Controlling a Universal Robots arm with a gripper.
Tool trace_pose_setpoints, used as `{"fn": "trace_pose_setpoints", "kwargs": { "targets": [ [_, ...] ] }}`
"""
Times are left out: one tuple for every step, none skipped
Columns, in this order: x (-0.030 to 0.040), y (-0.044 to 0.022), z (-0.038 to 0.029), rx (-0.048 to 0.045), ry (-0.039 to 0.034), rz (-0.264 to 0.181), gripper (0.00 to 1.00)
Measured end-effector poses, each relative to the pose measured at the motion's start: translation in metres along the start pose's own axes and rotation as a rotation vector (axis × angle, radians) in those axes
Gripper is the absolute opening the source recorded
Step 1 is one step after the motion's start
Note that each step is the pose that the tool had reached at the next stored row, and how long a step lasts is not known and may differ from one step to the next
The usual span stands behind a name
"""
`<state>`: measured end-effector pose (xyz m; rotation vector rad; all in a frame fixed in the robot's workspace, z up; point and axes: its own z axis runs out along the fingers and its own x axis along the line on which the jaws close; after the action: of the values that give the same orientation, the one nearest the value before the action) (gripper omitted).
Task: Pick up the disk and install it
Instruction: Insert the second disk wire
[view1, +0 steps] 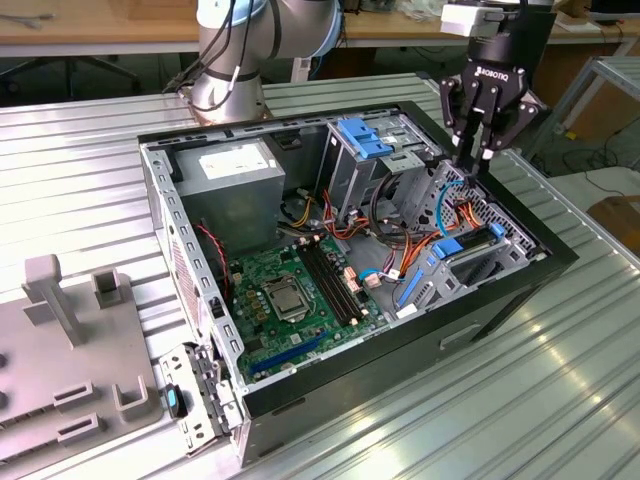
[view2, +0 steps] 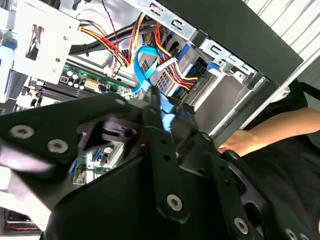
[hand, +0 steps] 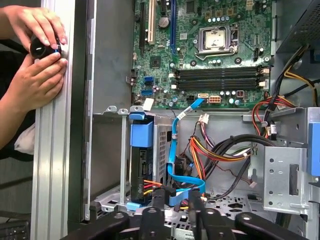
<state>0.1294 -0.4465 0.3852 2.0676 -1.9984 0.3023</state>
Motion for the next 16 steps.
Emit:
{"fn": "trace_pose_setpoints", "kwargs": {
  "targets": [
    [0.0000, 0.0000, 0.0001, 0.0002, 0.0028, 0.000, 0.36],
    [0.0000, -0.0001, 0.0001, 0.0008, 0.0100, 0.001, 0.42],
    [-0.0001, -0.0001, 0.0002, 0.0010, 0.0204, 0.001, 0.42],
    [-0.0005, -0.0001, 0.0002, 0.0009, 0.0331, 0.001, 0.42],
    [-0.0013, -0.0001, 0.0005, 0.0008, 0.0469, 0.002, 0.42],
    [-0.0024, -0.0002, 0.0011, 0.0005, 0.0580, 0.002, 0.42],
    [-0.0033, -0.0002, 0.0016, 0.0005, 0.0601, 0.002, 0.42],
    [-0.0038, -0.0002, 0.0022, 0.0004, 0.0607, 0.002, 0.42],
    [-0.0047, -0.0003, 0.0035, 0.0004, 0.0612, 0.002, 0.42],
    [-0.0056, -0.0003, 0.0042, 0.0004, 0.0622, 0.002, 0.42],
    [-0.0080, -0.0005, 0.0054, 0.0004, 0.0629, 0.002, 0.42],
    [-0.0109, -0.0006, 0.0059, 0.0002, 0.0665, 0.002, 0.42],
    [-0.0123, -0.0007, 0.0069, 0.0000, 0.0728, 0.003, 0.42],
    [-0.0128, -0.0007, 0.0072, -0.0002, 0.0801, 0.003, 0.42],
    [-0.0133, -0.0007, 0.0072, -0.0006, 0.0904, 0.003, 0.42],
    [-0.0139, -0.0007, 0.0073, -0.0010, 0.1013, 0.003, 0.42]
  ]
}}
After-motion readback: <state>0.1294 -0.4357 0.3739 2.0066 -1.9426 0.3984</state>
